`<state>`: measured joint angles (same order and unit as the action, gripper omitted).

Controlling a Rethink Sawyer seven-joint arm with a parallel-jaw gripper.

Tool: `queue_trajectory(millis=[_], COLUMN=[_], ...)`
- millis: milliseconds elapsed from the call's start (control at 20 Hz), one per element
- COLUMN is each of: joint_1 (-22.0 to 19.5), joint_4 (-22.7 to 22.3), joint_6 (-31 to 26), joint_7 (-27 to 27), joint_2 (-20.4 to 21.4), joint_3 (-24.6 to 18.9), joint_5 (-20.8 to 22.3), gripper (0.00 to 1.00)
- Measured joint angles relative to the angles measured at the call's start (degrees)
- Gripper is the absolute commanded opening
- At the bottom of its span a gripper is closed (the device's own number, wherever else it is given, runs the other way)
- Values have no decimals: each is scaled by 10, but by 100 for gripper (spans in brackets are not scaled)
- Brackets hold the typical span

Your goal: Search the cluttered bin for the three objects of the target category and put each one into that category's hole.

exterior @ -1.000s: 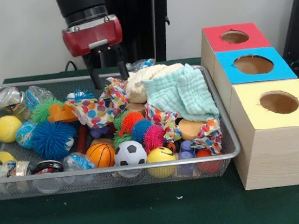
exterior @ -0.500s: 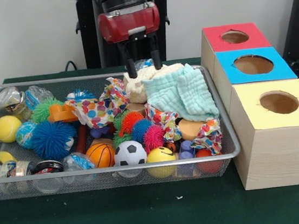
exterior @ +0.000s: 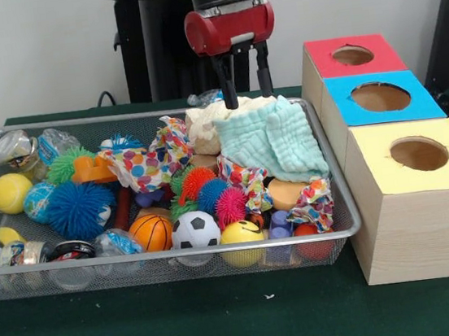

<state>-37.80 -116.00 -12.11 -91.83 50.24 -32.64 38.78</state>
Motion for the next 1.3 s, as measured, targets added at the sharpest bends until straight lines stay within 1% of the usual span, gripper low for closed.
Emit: queue_trajectory(millis=[500,850,1000,1100,1200,1300], joint_1=[34,62,83,109,120,129], joint_4=[15,36,51,69,76,84], joint_6=[0,0,-1,-4,-5,-10], joint_7=[0,0,0,0,0,0], joint_2=[-1,-15,-22,-29,-32,-37], joint_3=[46,83,108,135,145,156], joint_5=[-14,-14,-14,-14,-16,-30], gripper=[100,100,100,100,100,100])
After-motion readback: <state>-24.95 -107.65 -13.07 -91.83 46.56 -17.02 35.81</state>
